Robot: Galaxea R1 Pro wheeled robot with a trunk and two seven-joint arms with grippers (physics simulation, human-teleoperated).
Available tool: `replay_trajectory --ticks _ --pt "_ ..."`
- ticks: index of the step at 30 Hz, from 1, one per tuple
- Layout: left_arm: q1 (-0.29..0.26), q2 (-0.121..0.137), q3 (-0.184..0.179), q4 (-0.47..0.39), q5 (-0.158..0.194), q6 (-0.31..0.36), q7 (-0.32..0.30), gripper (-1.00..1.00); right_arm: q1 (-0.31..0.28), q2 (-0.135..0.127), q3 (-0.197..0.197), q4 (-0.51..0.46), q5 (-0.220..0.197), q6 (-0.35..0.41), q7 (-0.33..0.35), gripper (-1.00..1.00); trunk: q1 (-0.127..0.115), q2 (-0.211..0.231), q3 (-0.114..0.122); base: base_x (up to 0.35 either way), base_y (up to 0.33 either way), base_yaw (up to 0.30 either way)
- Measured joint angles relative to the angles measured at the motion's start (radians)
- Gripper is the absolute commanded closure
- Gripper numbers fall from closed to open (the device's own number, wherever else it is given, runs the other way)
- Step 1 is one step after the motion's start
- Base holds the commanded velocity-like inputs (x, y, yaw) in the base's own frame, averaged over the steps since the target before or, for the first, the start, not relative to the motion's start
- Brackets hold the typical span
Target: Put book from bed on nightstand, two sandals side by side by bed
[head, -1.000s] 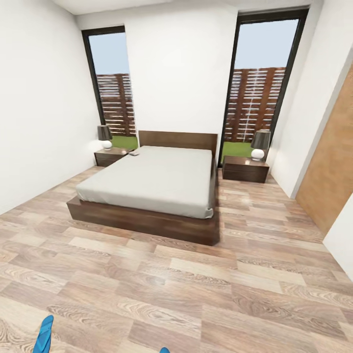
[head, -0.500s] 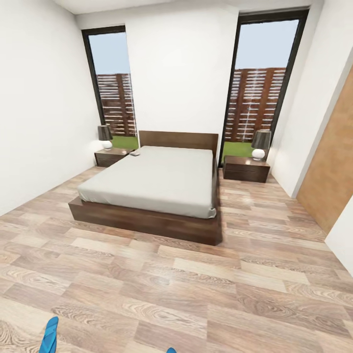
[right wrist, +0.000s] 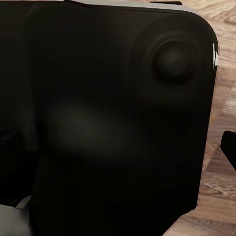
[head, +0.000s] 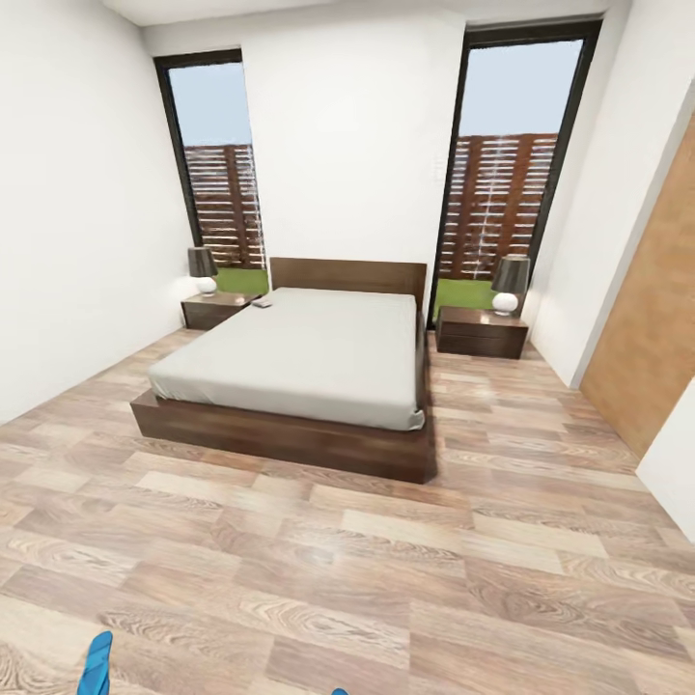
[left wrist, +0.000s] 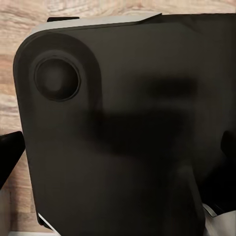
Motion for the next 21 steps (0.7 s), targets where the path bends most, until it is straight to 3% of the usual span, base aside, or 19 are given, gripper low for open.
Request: replay_trajectory --ticks 8,21 --pt "0.000 0.000 0.000 0.000 -0.001 0.000 0.001 -1.00 0.000 0.000 0.000 0.000 0.000 0.000 0.000 -1.00 0.000 0.000 0.000 0.107 0.137 -0.156" --pt "0.000 0.000 0.000 -0.001 0.001 0.000 0.001 -1.00 0.000 0.000 0.001 0.000 0.000 0.000 0.000 -1.00 0.000 0.000 0.000 0.022 0.029 -0.034"
